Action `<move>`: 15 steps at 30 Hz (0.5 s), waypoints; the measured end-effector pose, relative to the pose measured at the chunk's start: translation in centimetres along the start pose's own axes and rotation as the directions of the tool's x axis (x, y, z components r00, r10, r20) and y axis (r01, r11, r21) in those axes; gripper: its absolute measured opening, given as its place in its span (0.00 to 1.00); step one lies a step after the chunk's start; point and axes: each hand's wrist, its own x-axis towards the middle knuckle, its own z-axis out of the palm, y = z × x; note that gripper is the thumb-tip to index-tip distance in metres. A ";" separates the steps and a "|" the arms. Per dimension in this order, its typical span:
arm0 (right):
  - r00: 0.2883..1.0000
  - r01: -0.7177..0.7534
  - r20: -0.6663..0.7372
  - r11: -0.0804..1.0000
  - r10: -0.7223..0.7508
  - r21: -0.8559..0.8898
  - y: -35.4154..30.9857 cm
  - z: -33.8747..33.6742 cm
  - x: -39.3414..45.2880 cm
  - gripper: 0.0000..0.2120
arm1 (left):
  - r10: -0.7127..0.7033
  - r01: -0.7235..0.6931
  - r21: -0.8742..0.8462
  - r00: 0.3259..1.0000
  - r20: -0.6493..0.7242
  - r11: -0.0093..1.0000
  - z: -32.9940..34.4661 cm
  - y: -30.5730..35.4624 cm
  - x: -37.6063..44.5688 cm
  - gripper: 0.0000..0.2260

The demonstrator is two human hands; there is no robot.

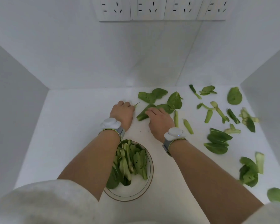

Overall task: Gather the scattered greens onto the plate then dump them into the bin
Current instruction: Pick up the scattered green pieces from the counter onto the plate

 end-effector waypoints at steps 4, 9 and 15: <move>0.999 0.017 0.041 0.999 -0.015 -0.049 -0.5 0.6 1.0 0.26 | -0.107 0.100 -0.185 0.994 -0.028 0.978 -0.2 0.0 0.3 0.10; 0.996 0.083 0.039 0.980 -0.077 -0.183 -0.7 0.4 1.6 0.18 | -0.256 0.211 -0.585 0.967 0.007 0.783 -1.3 0.0 -1.3 0.09; 0.996 0.067 -0.059 0.994 -0.072 -0.092 -1.9 -0.3 0.4 0.04 | -0.308 0.246 -0.703 0.951 0.040 0.667 -2.7 -0.7 -3.6 0.12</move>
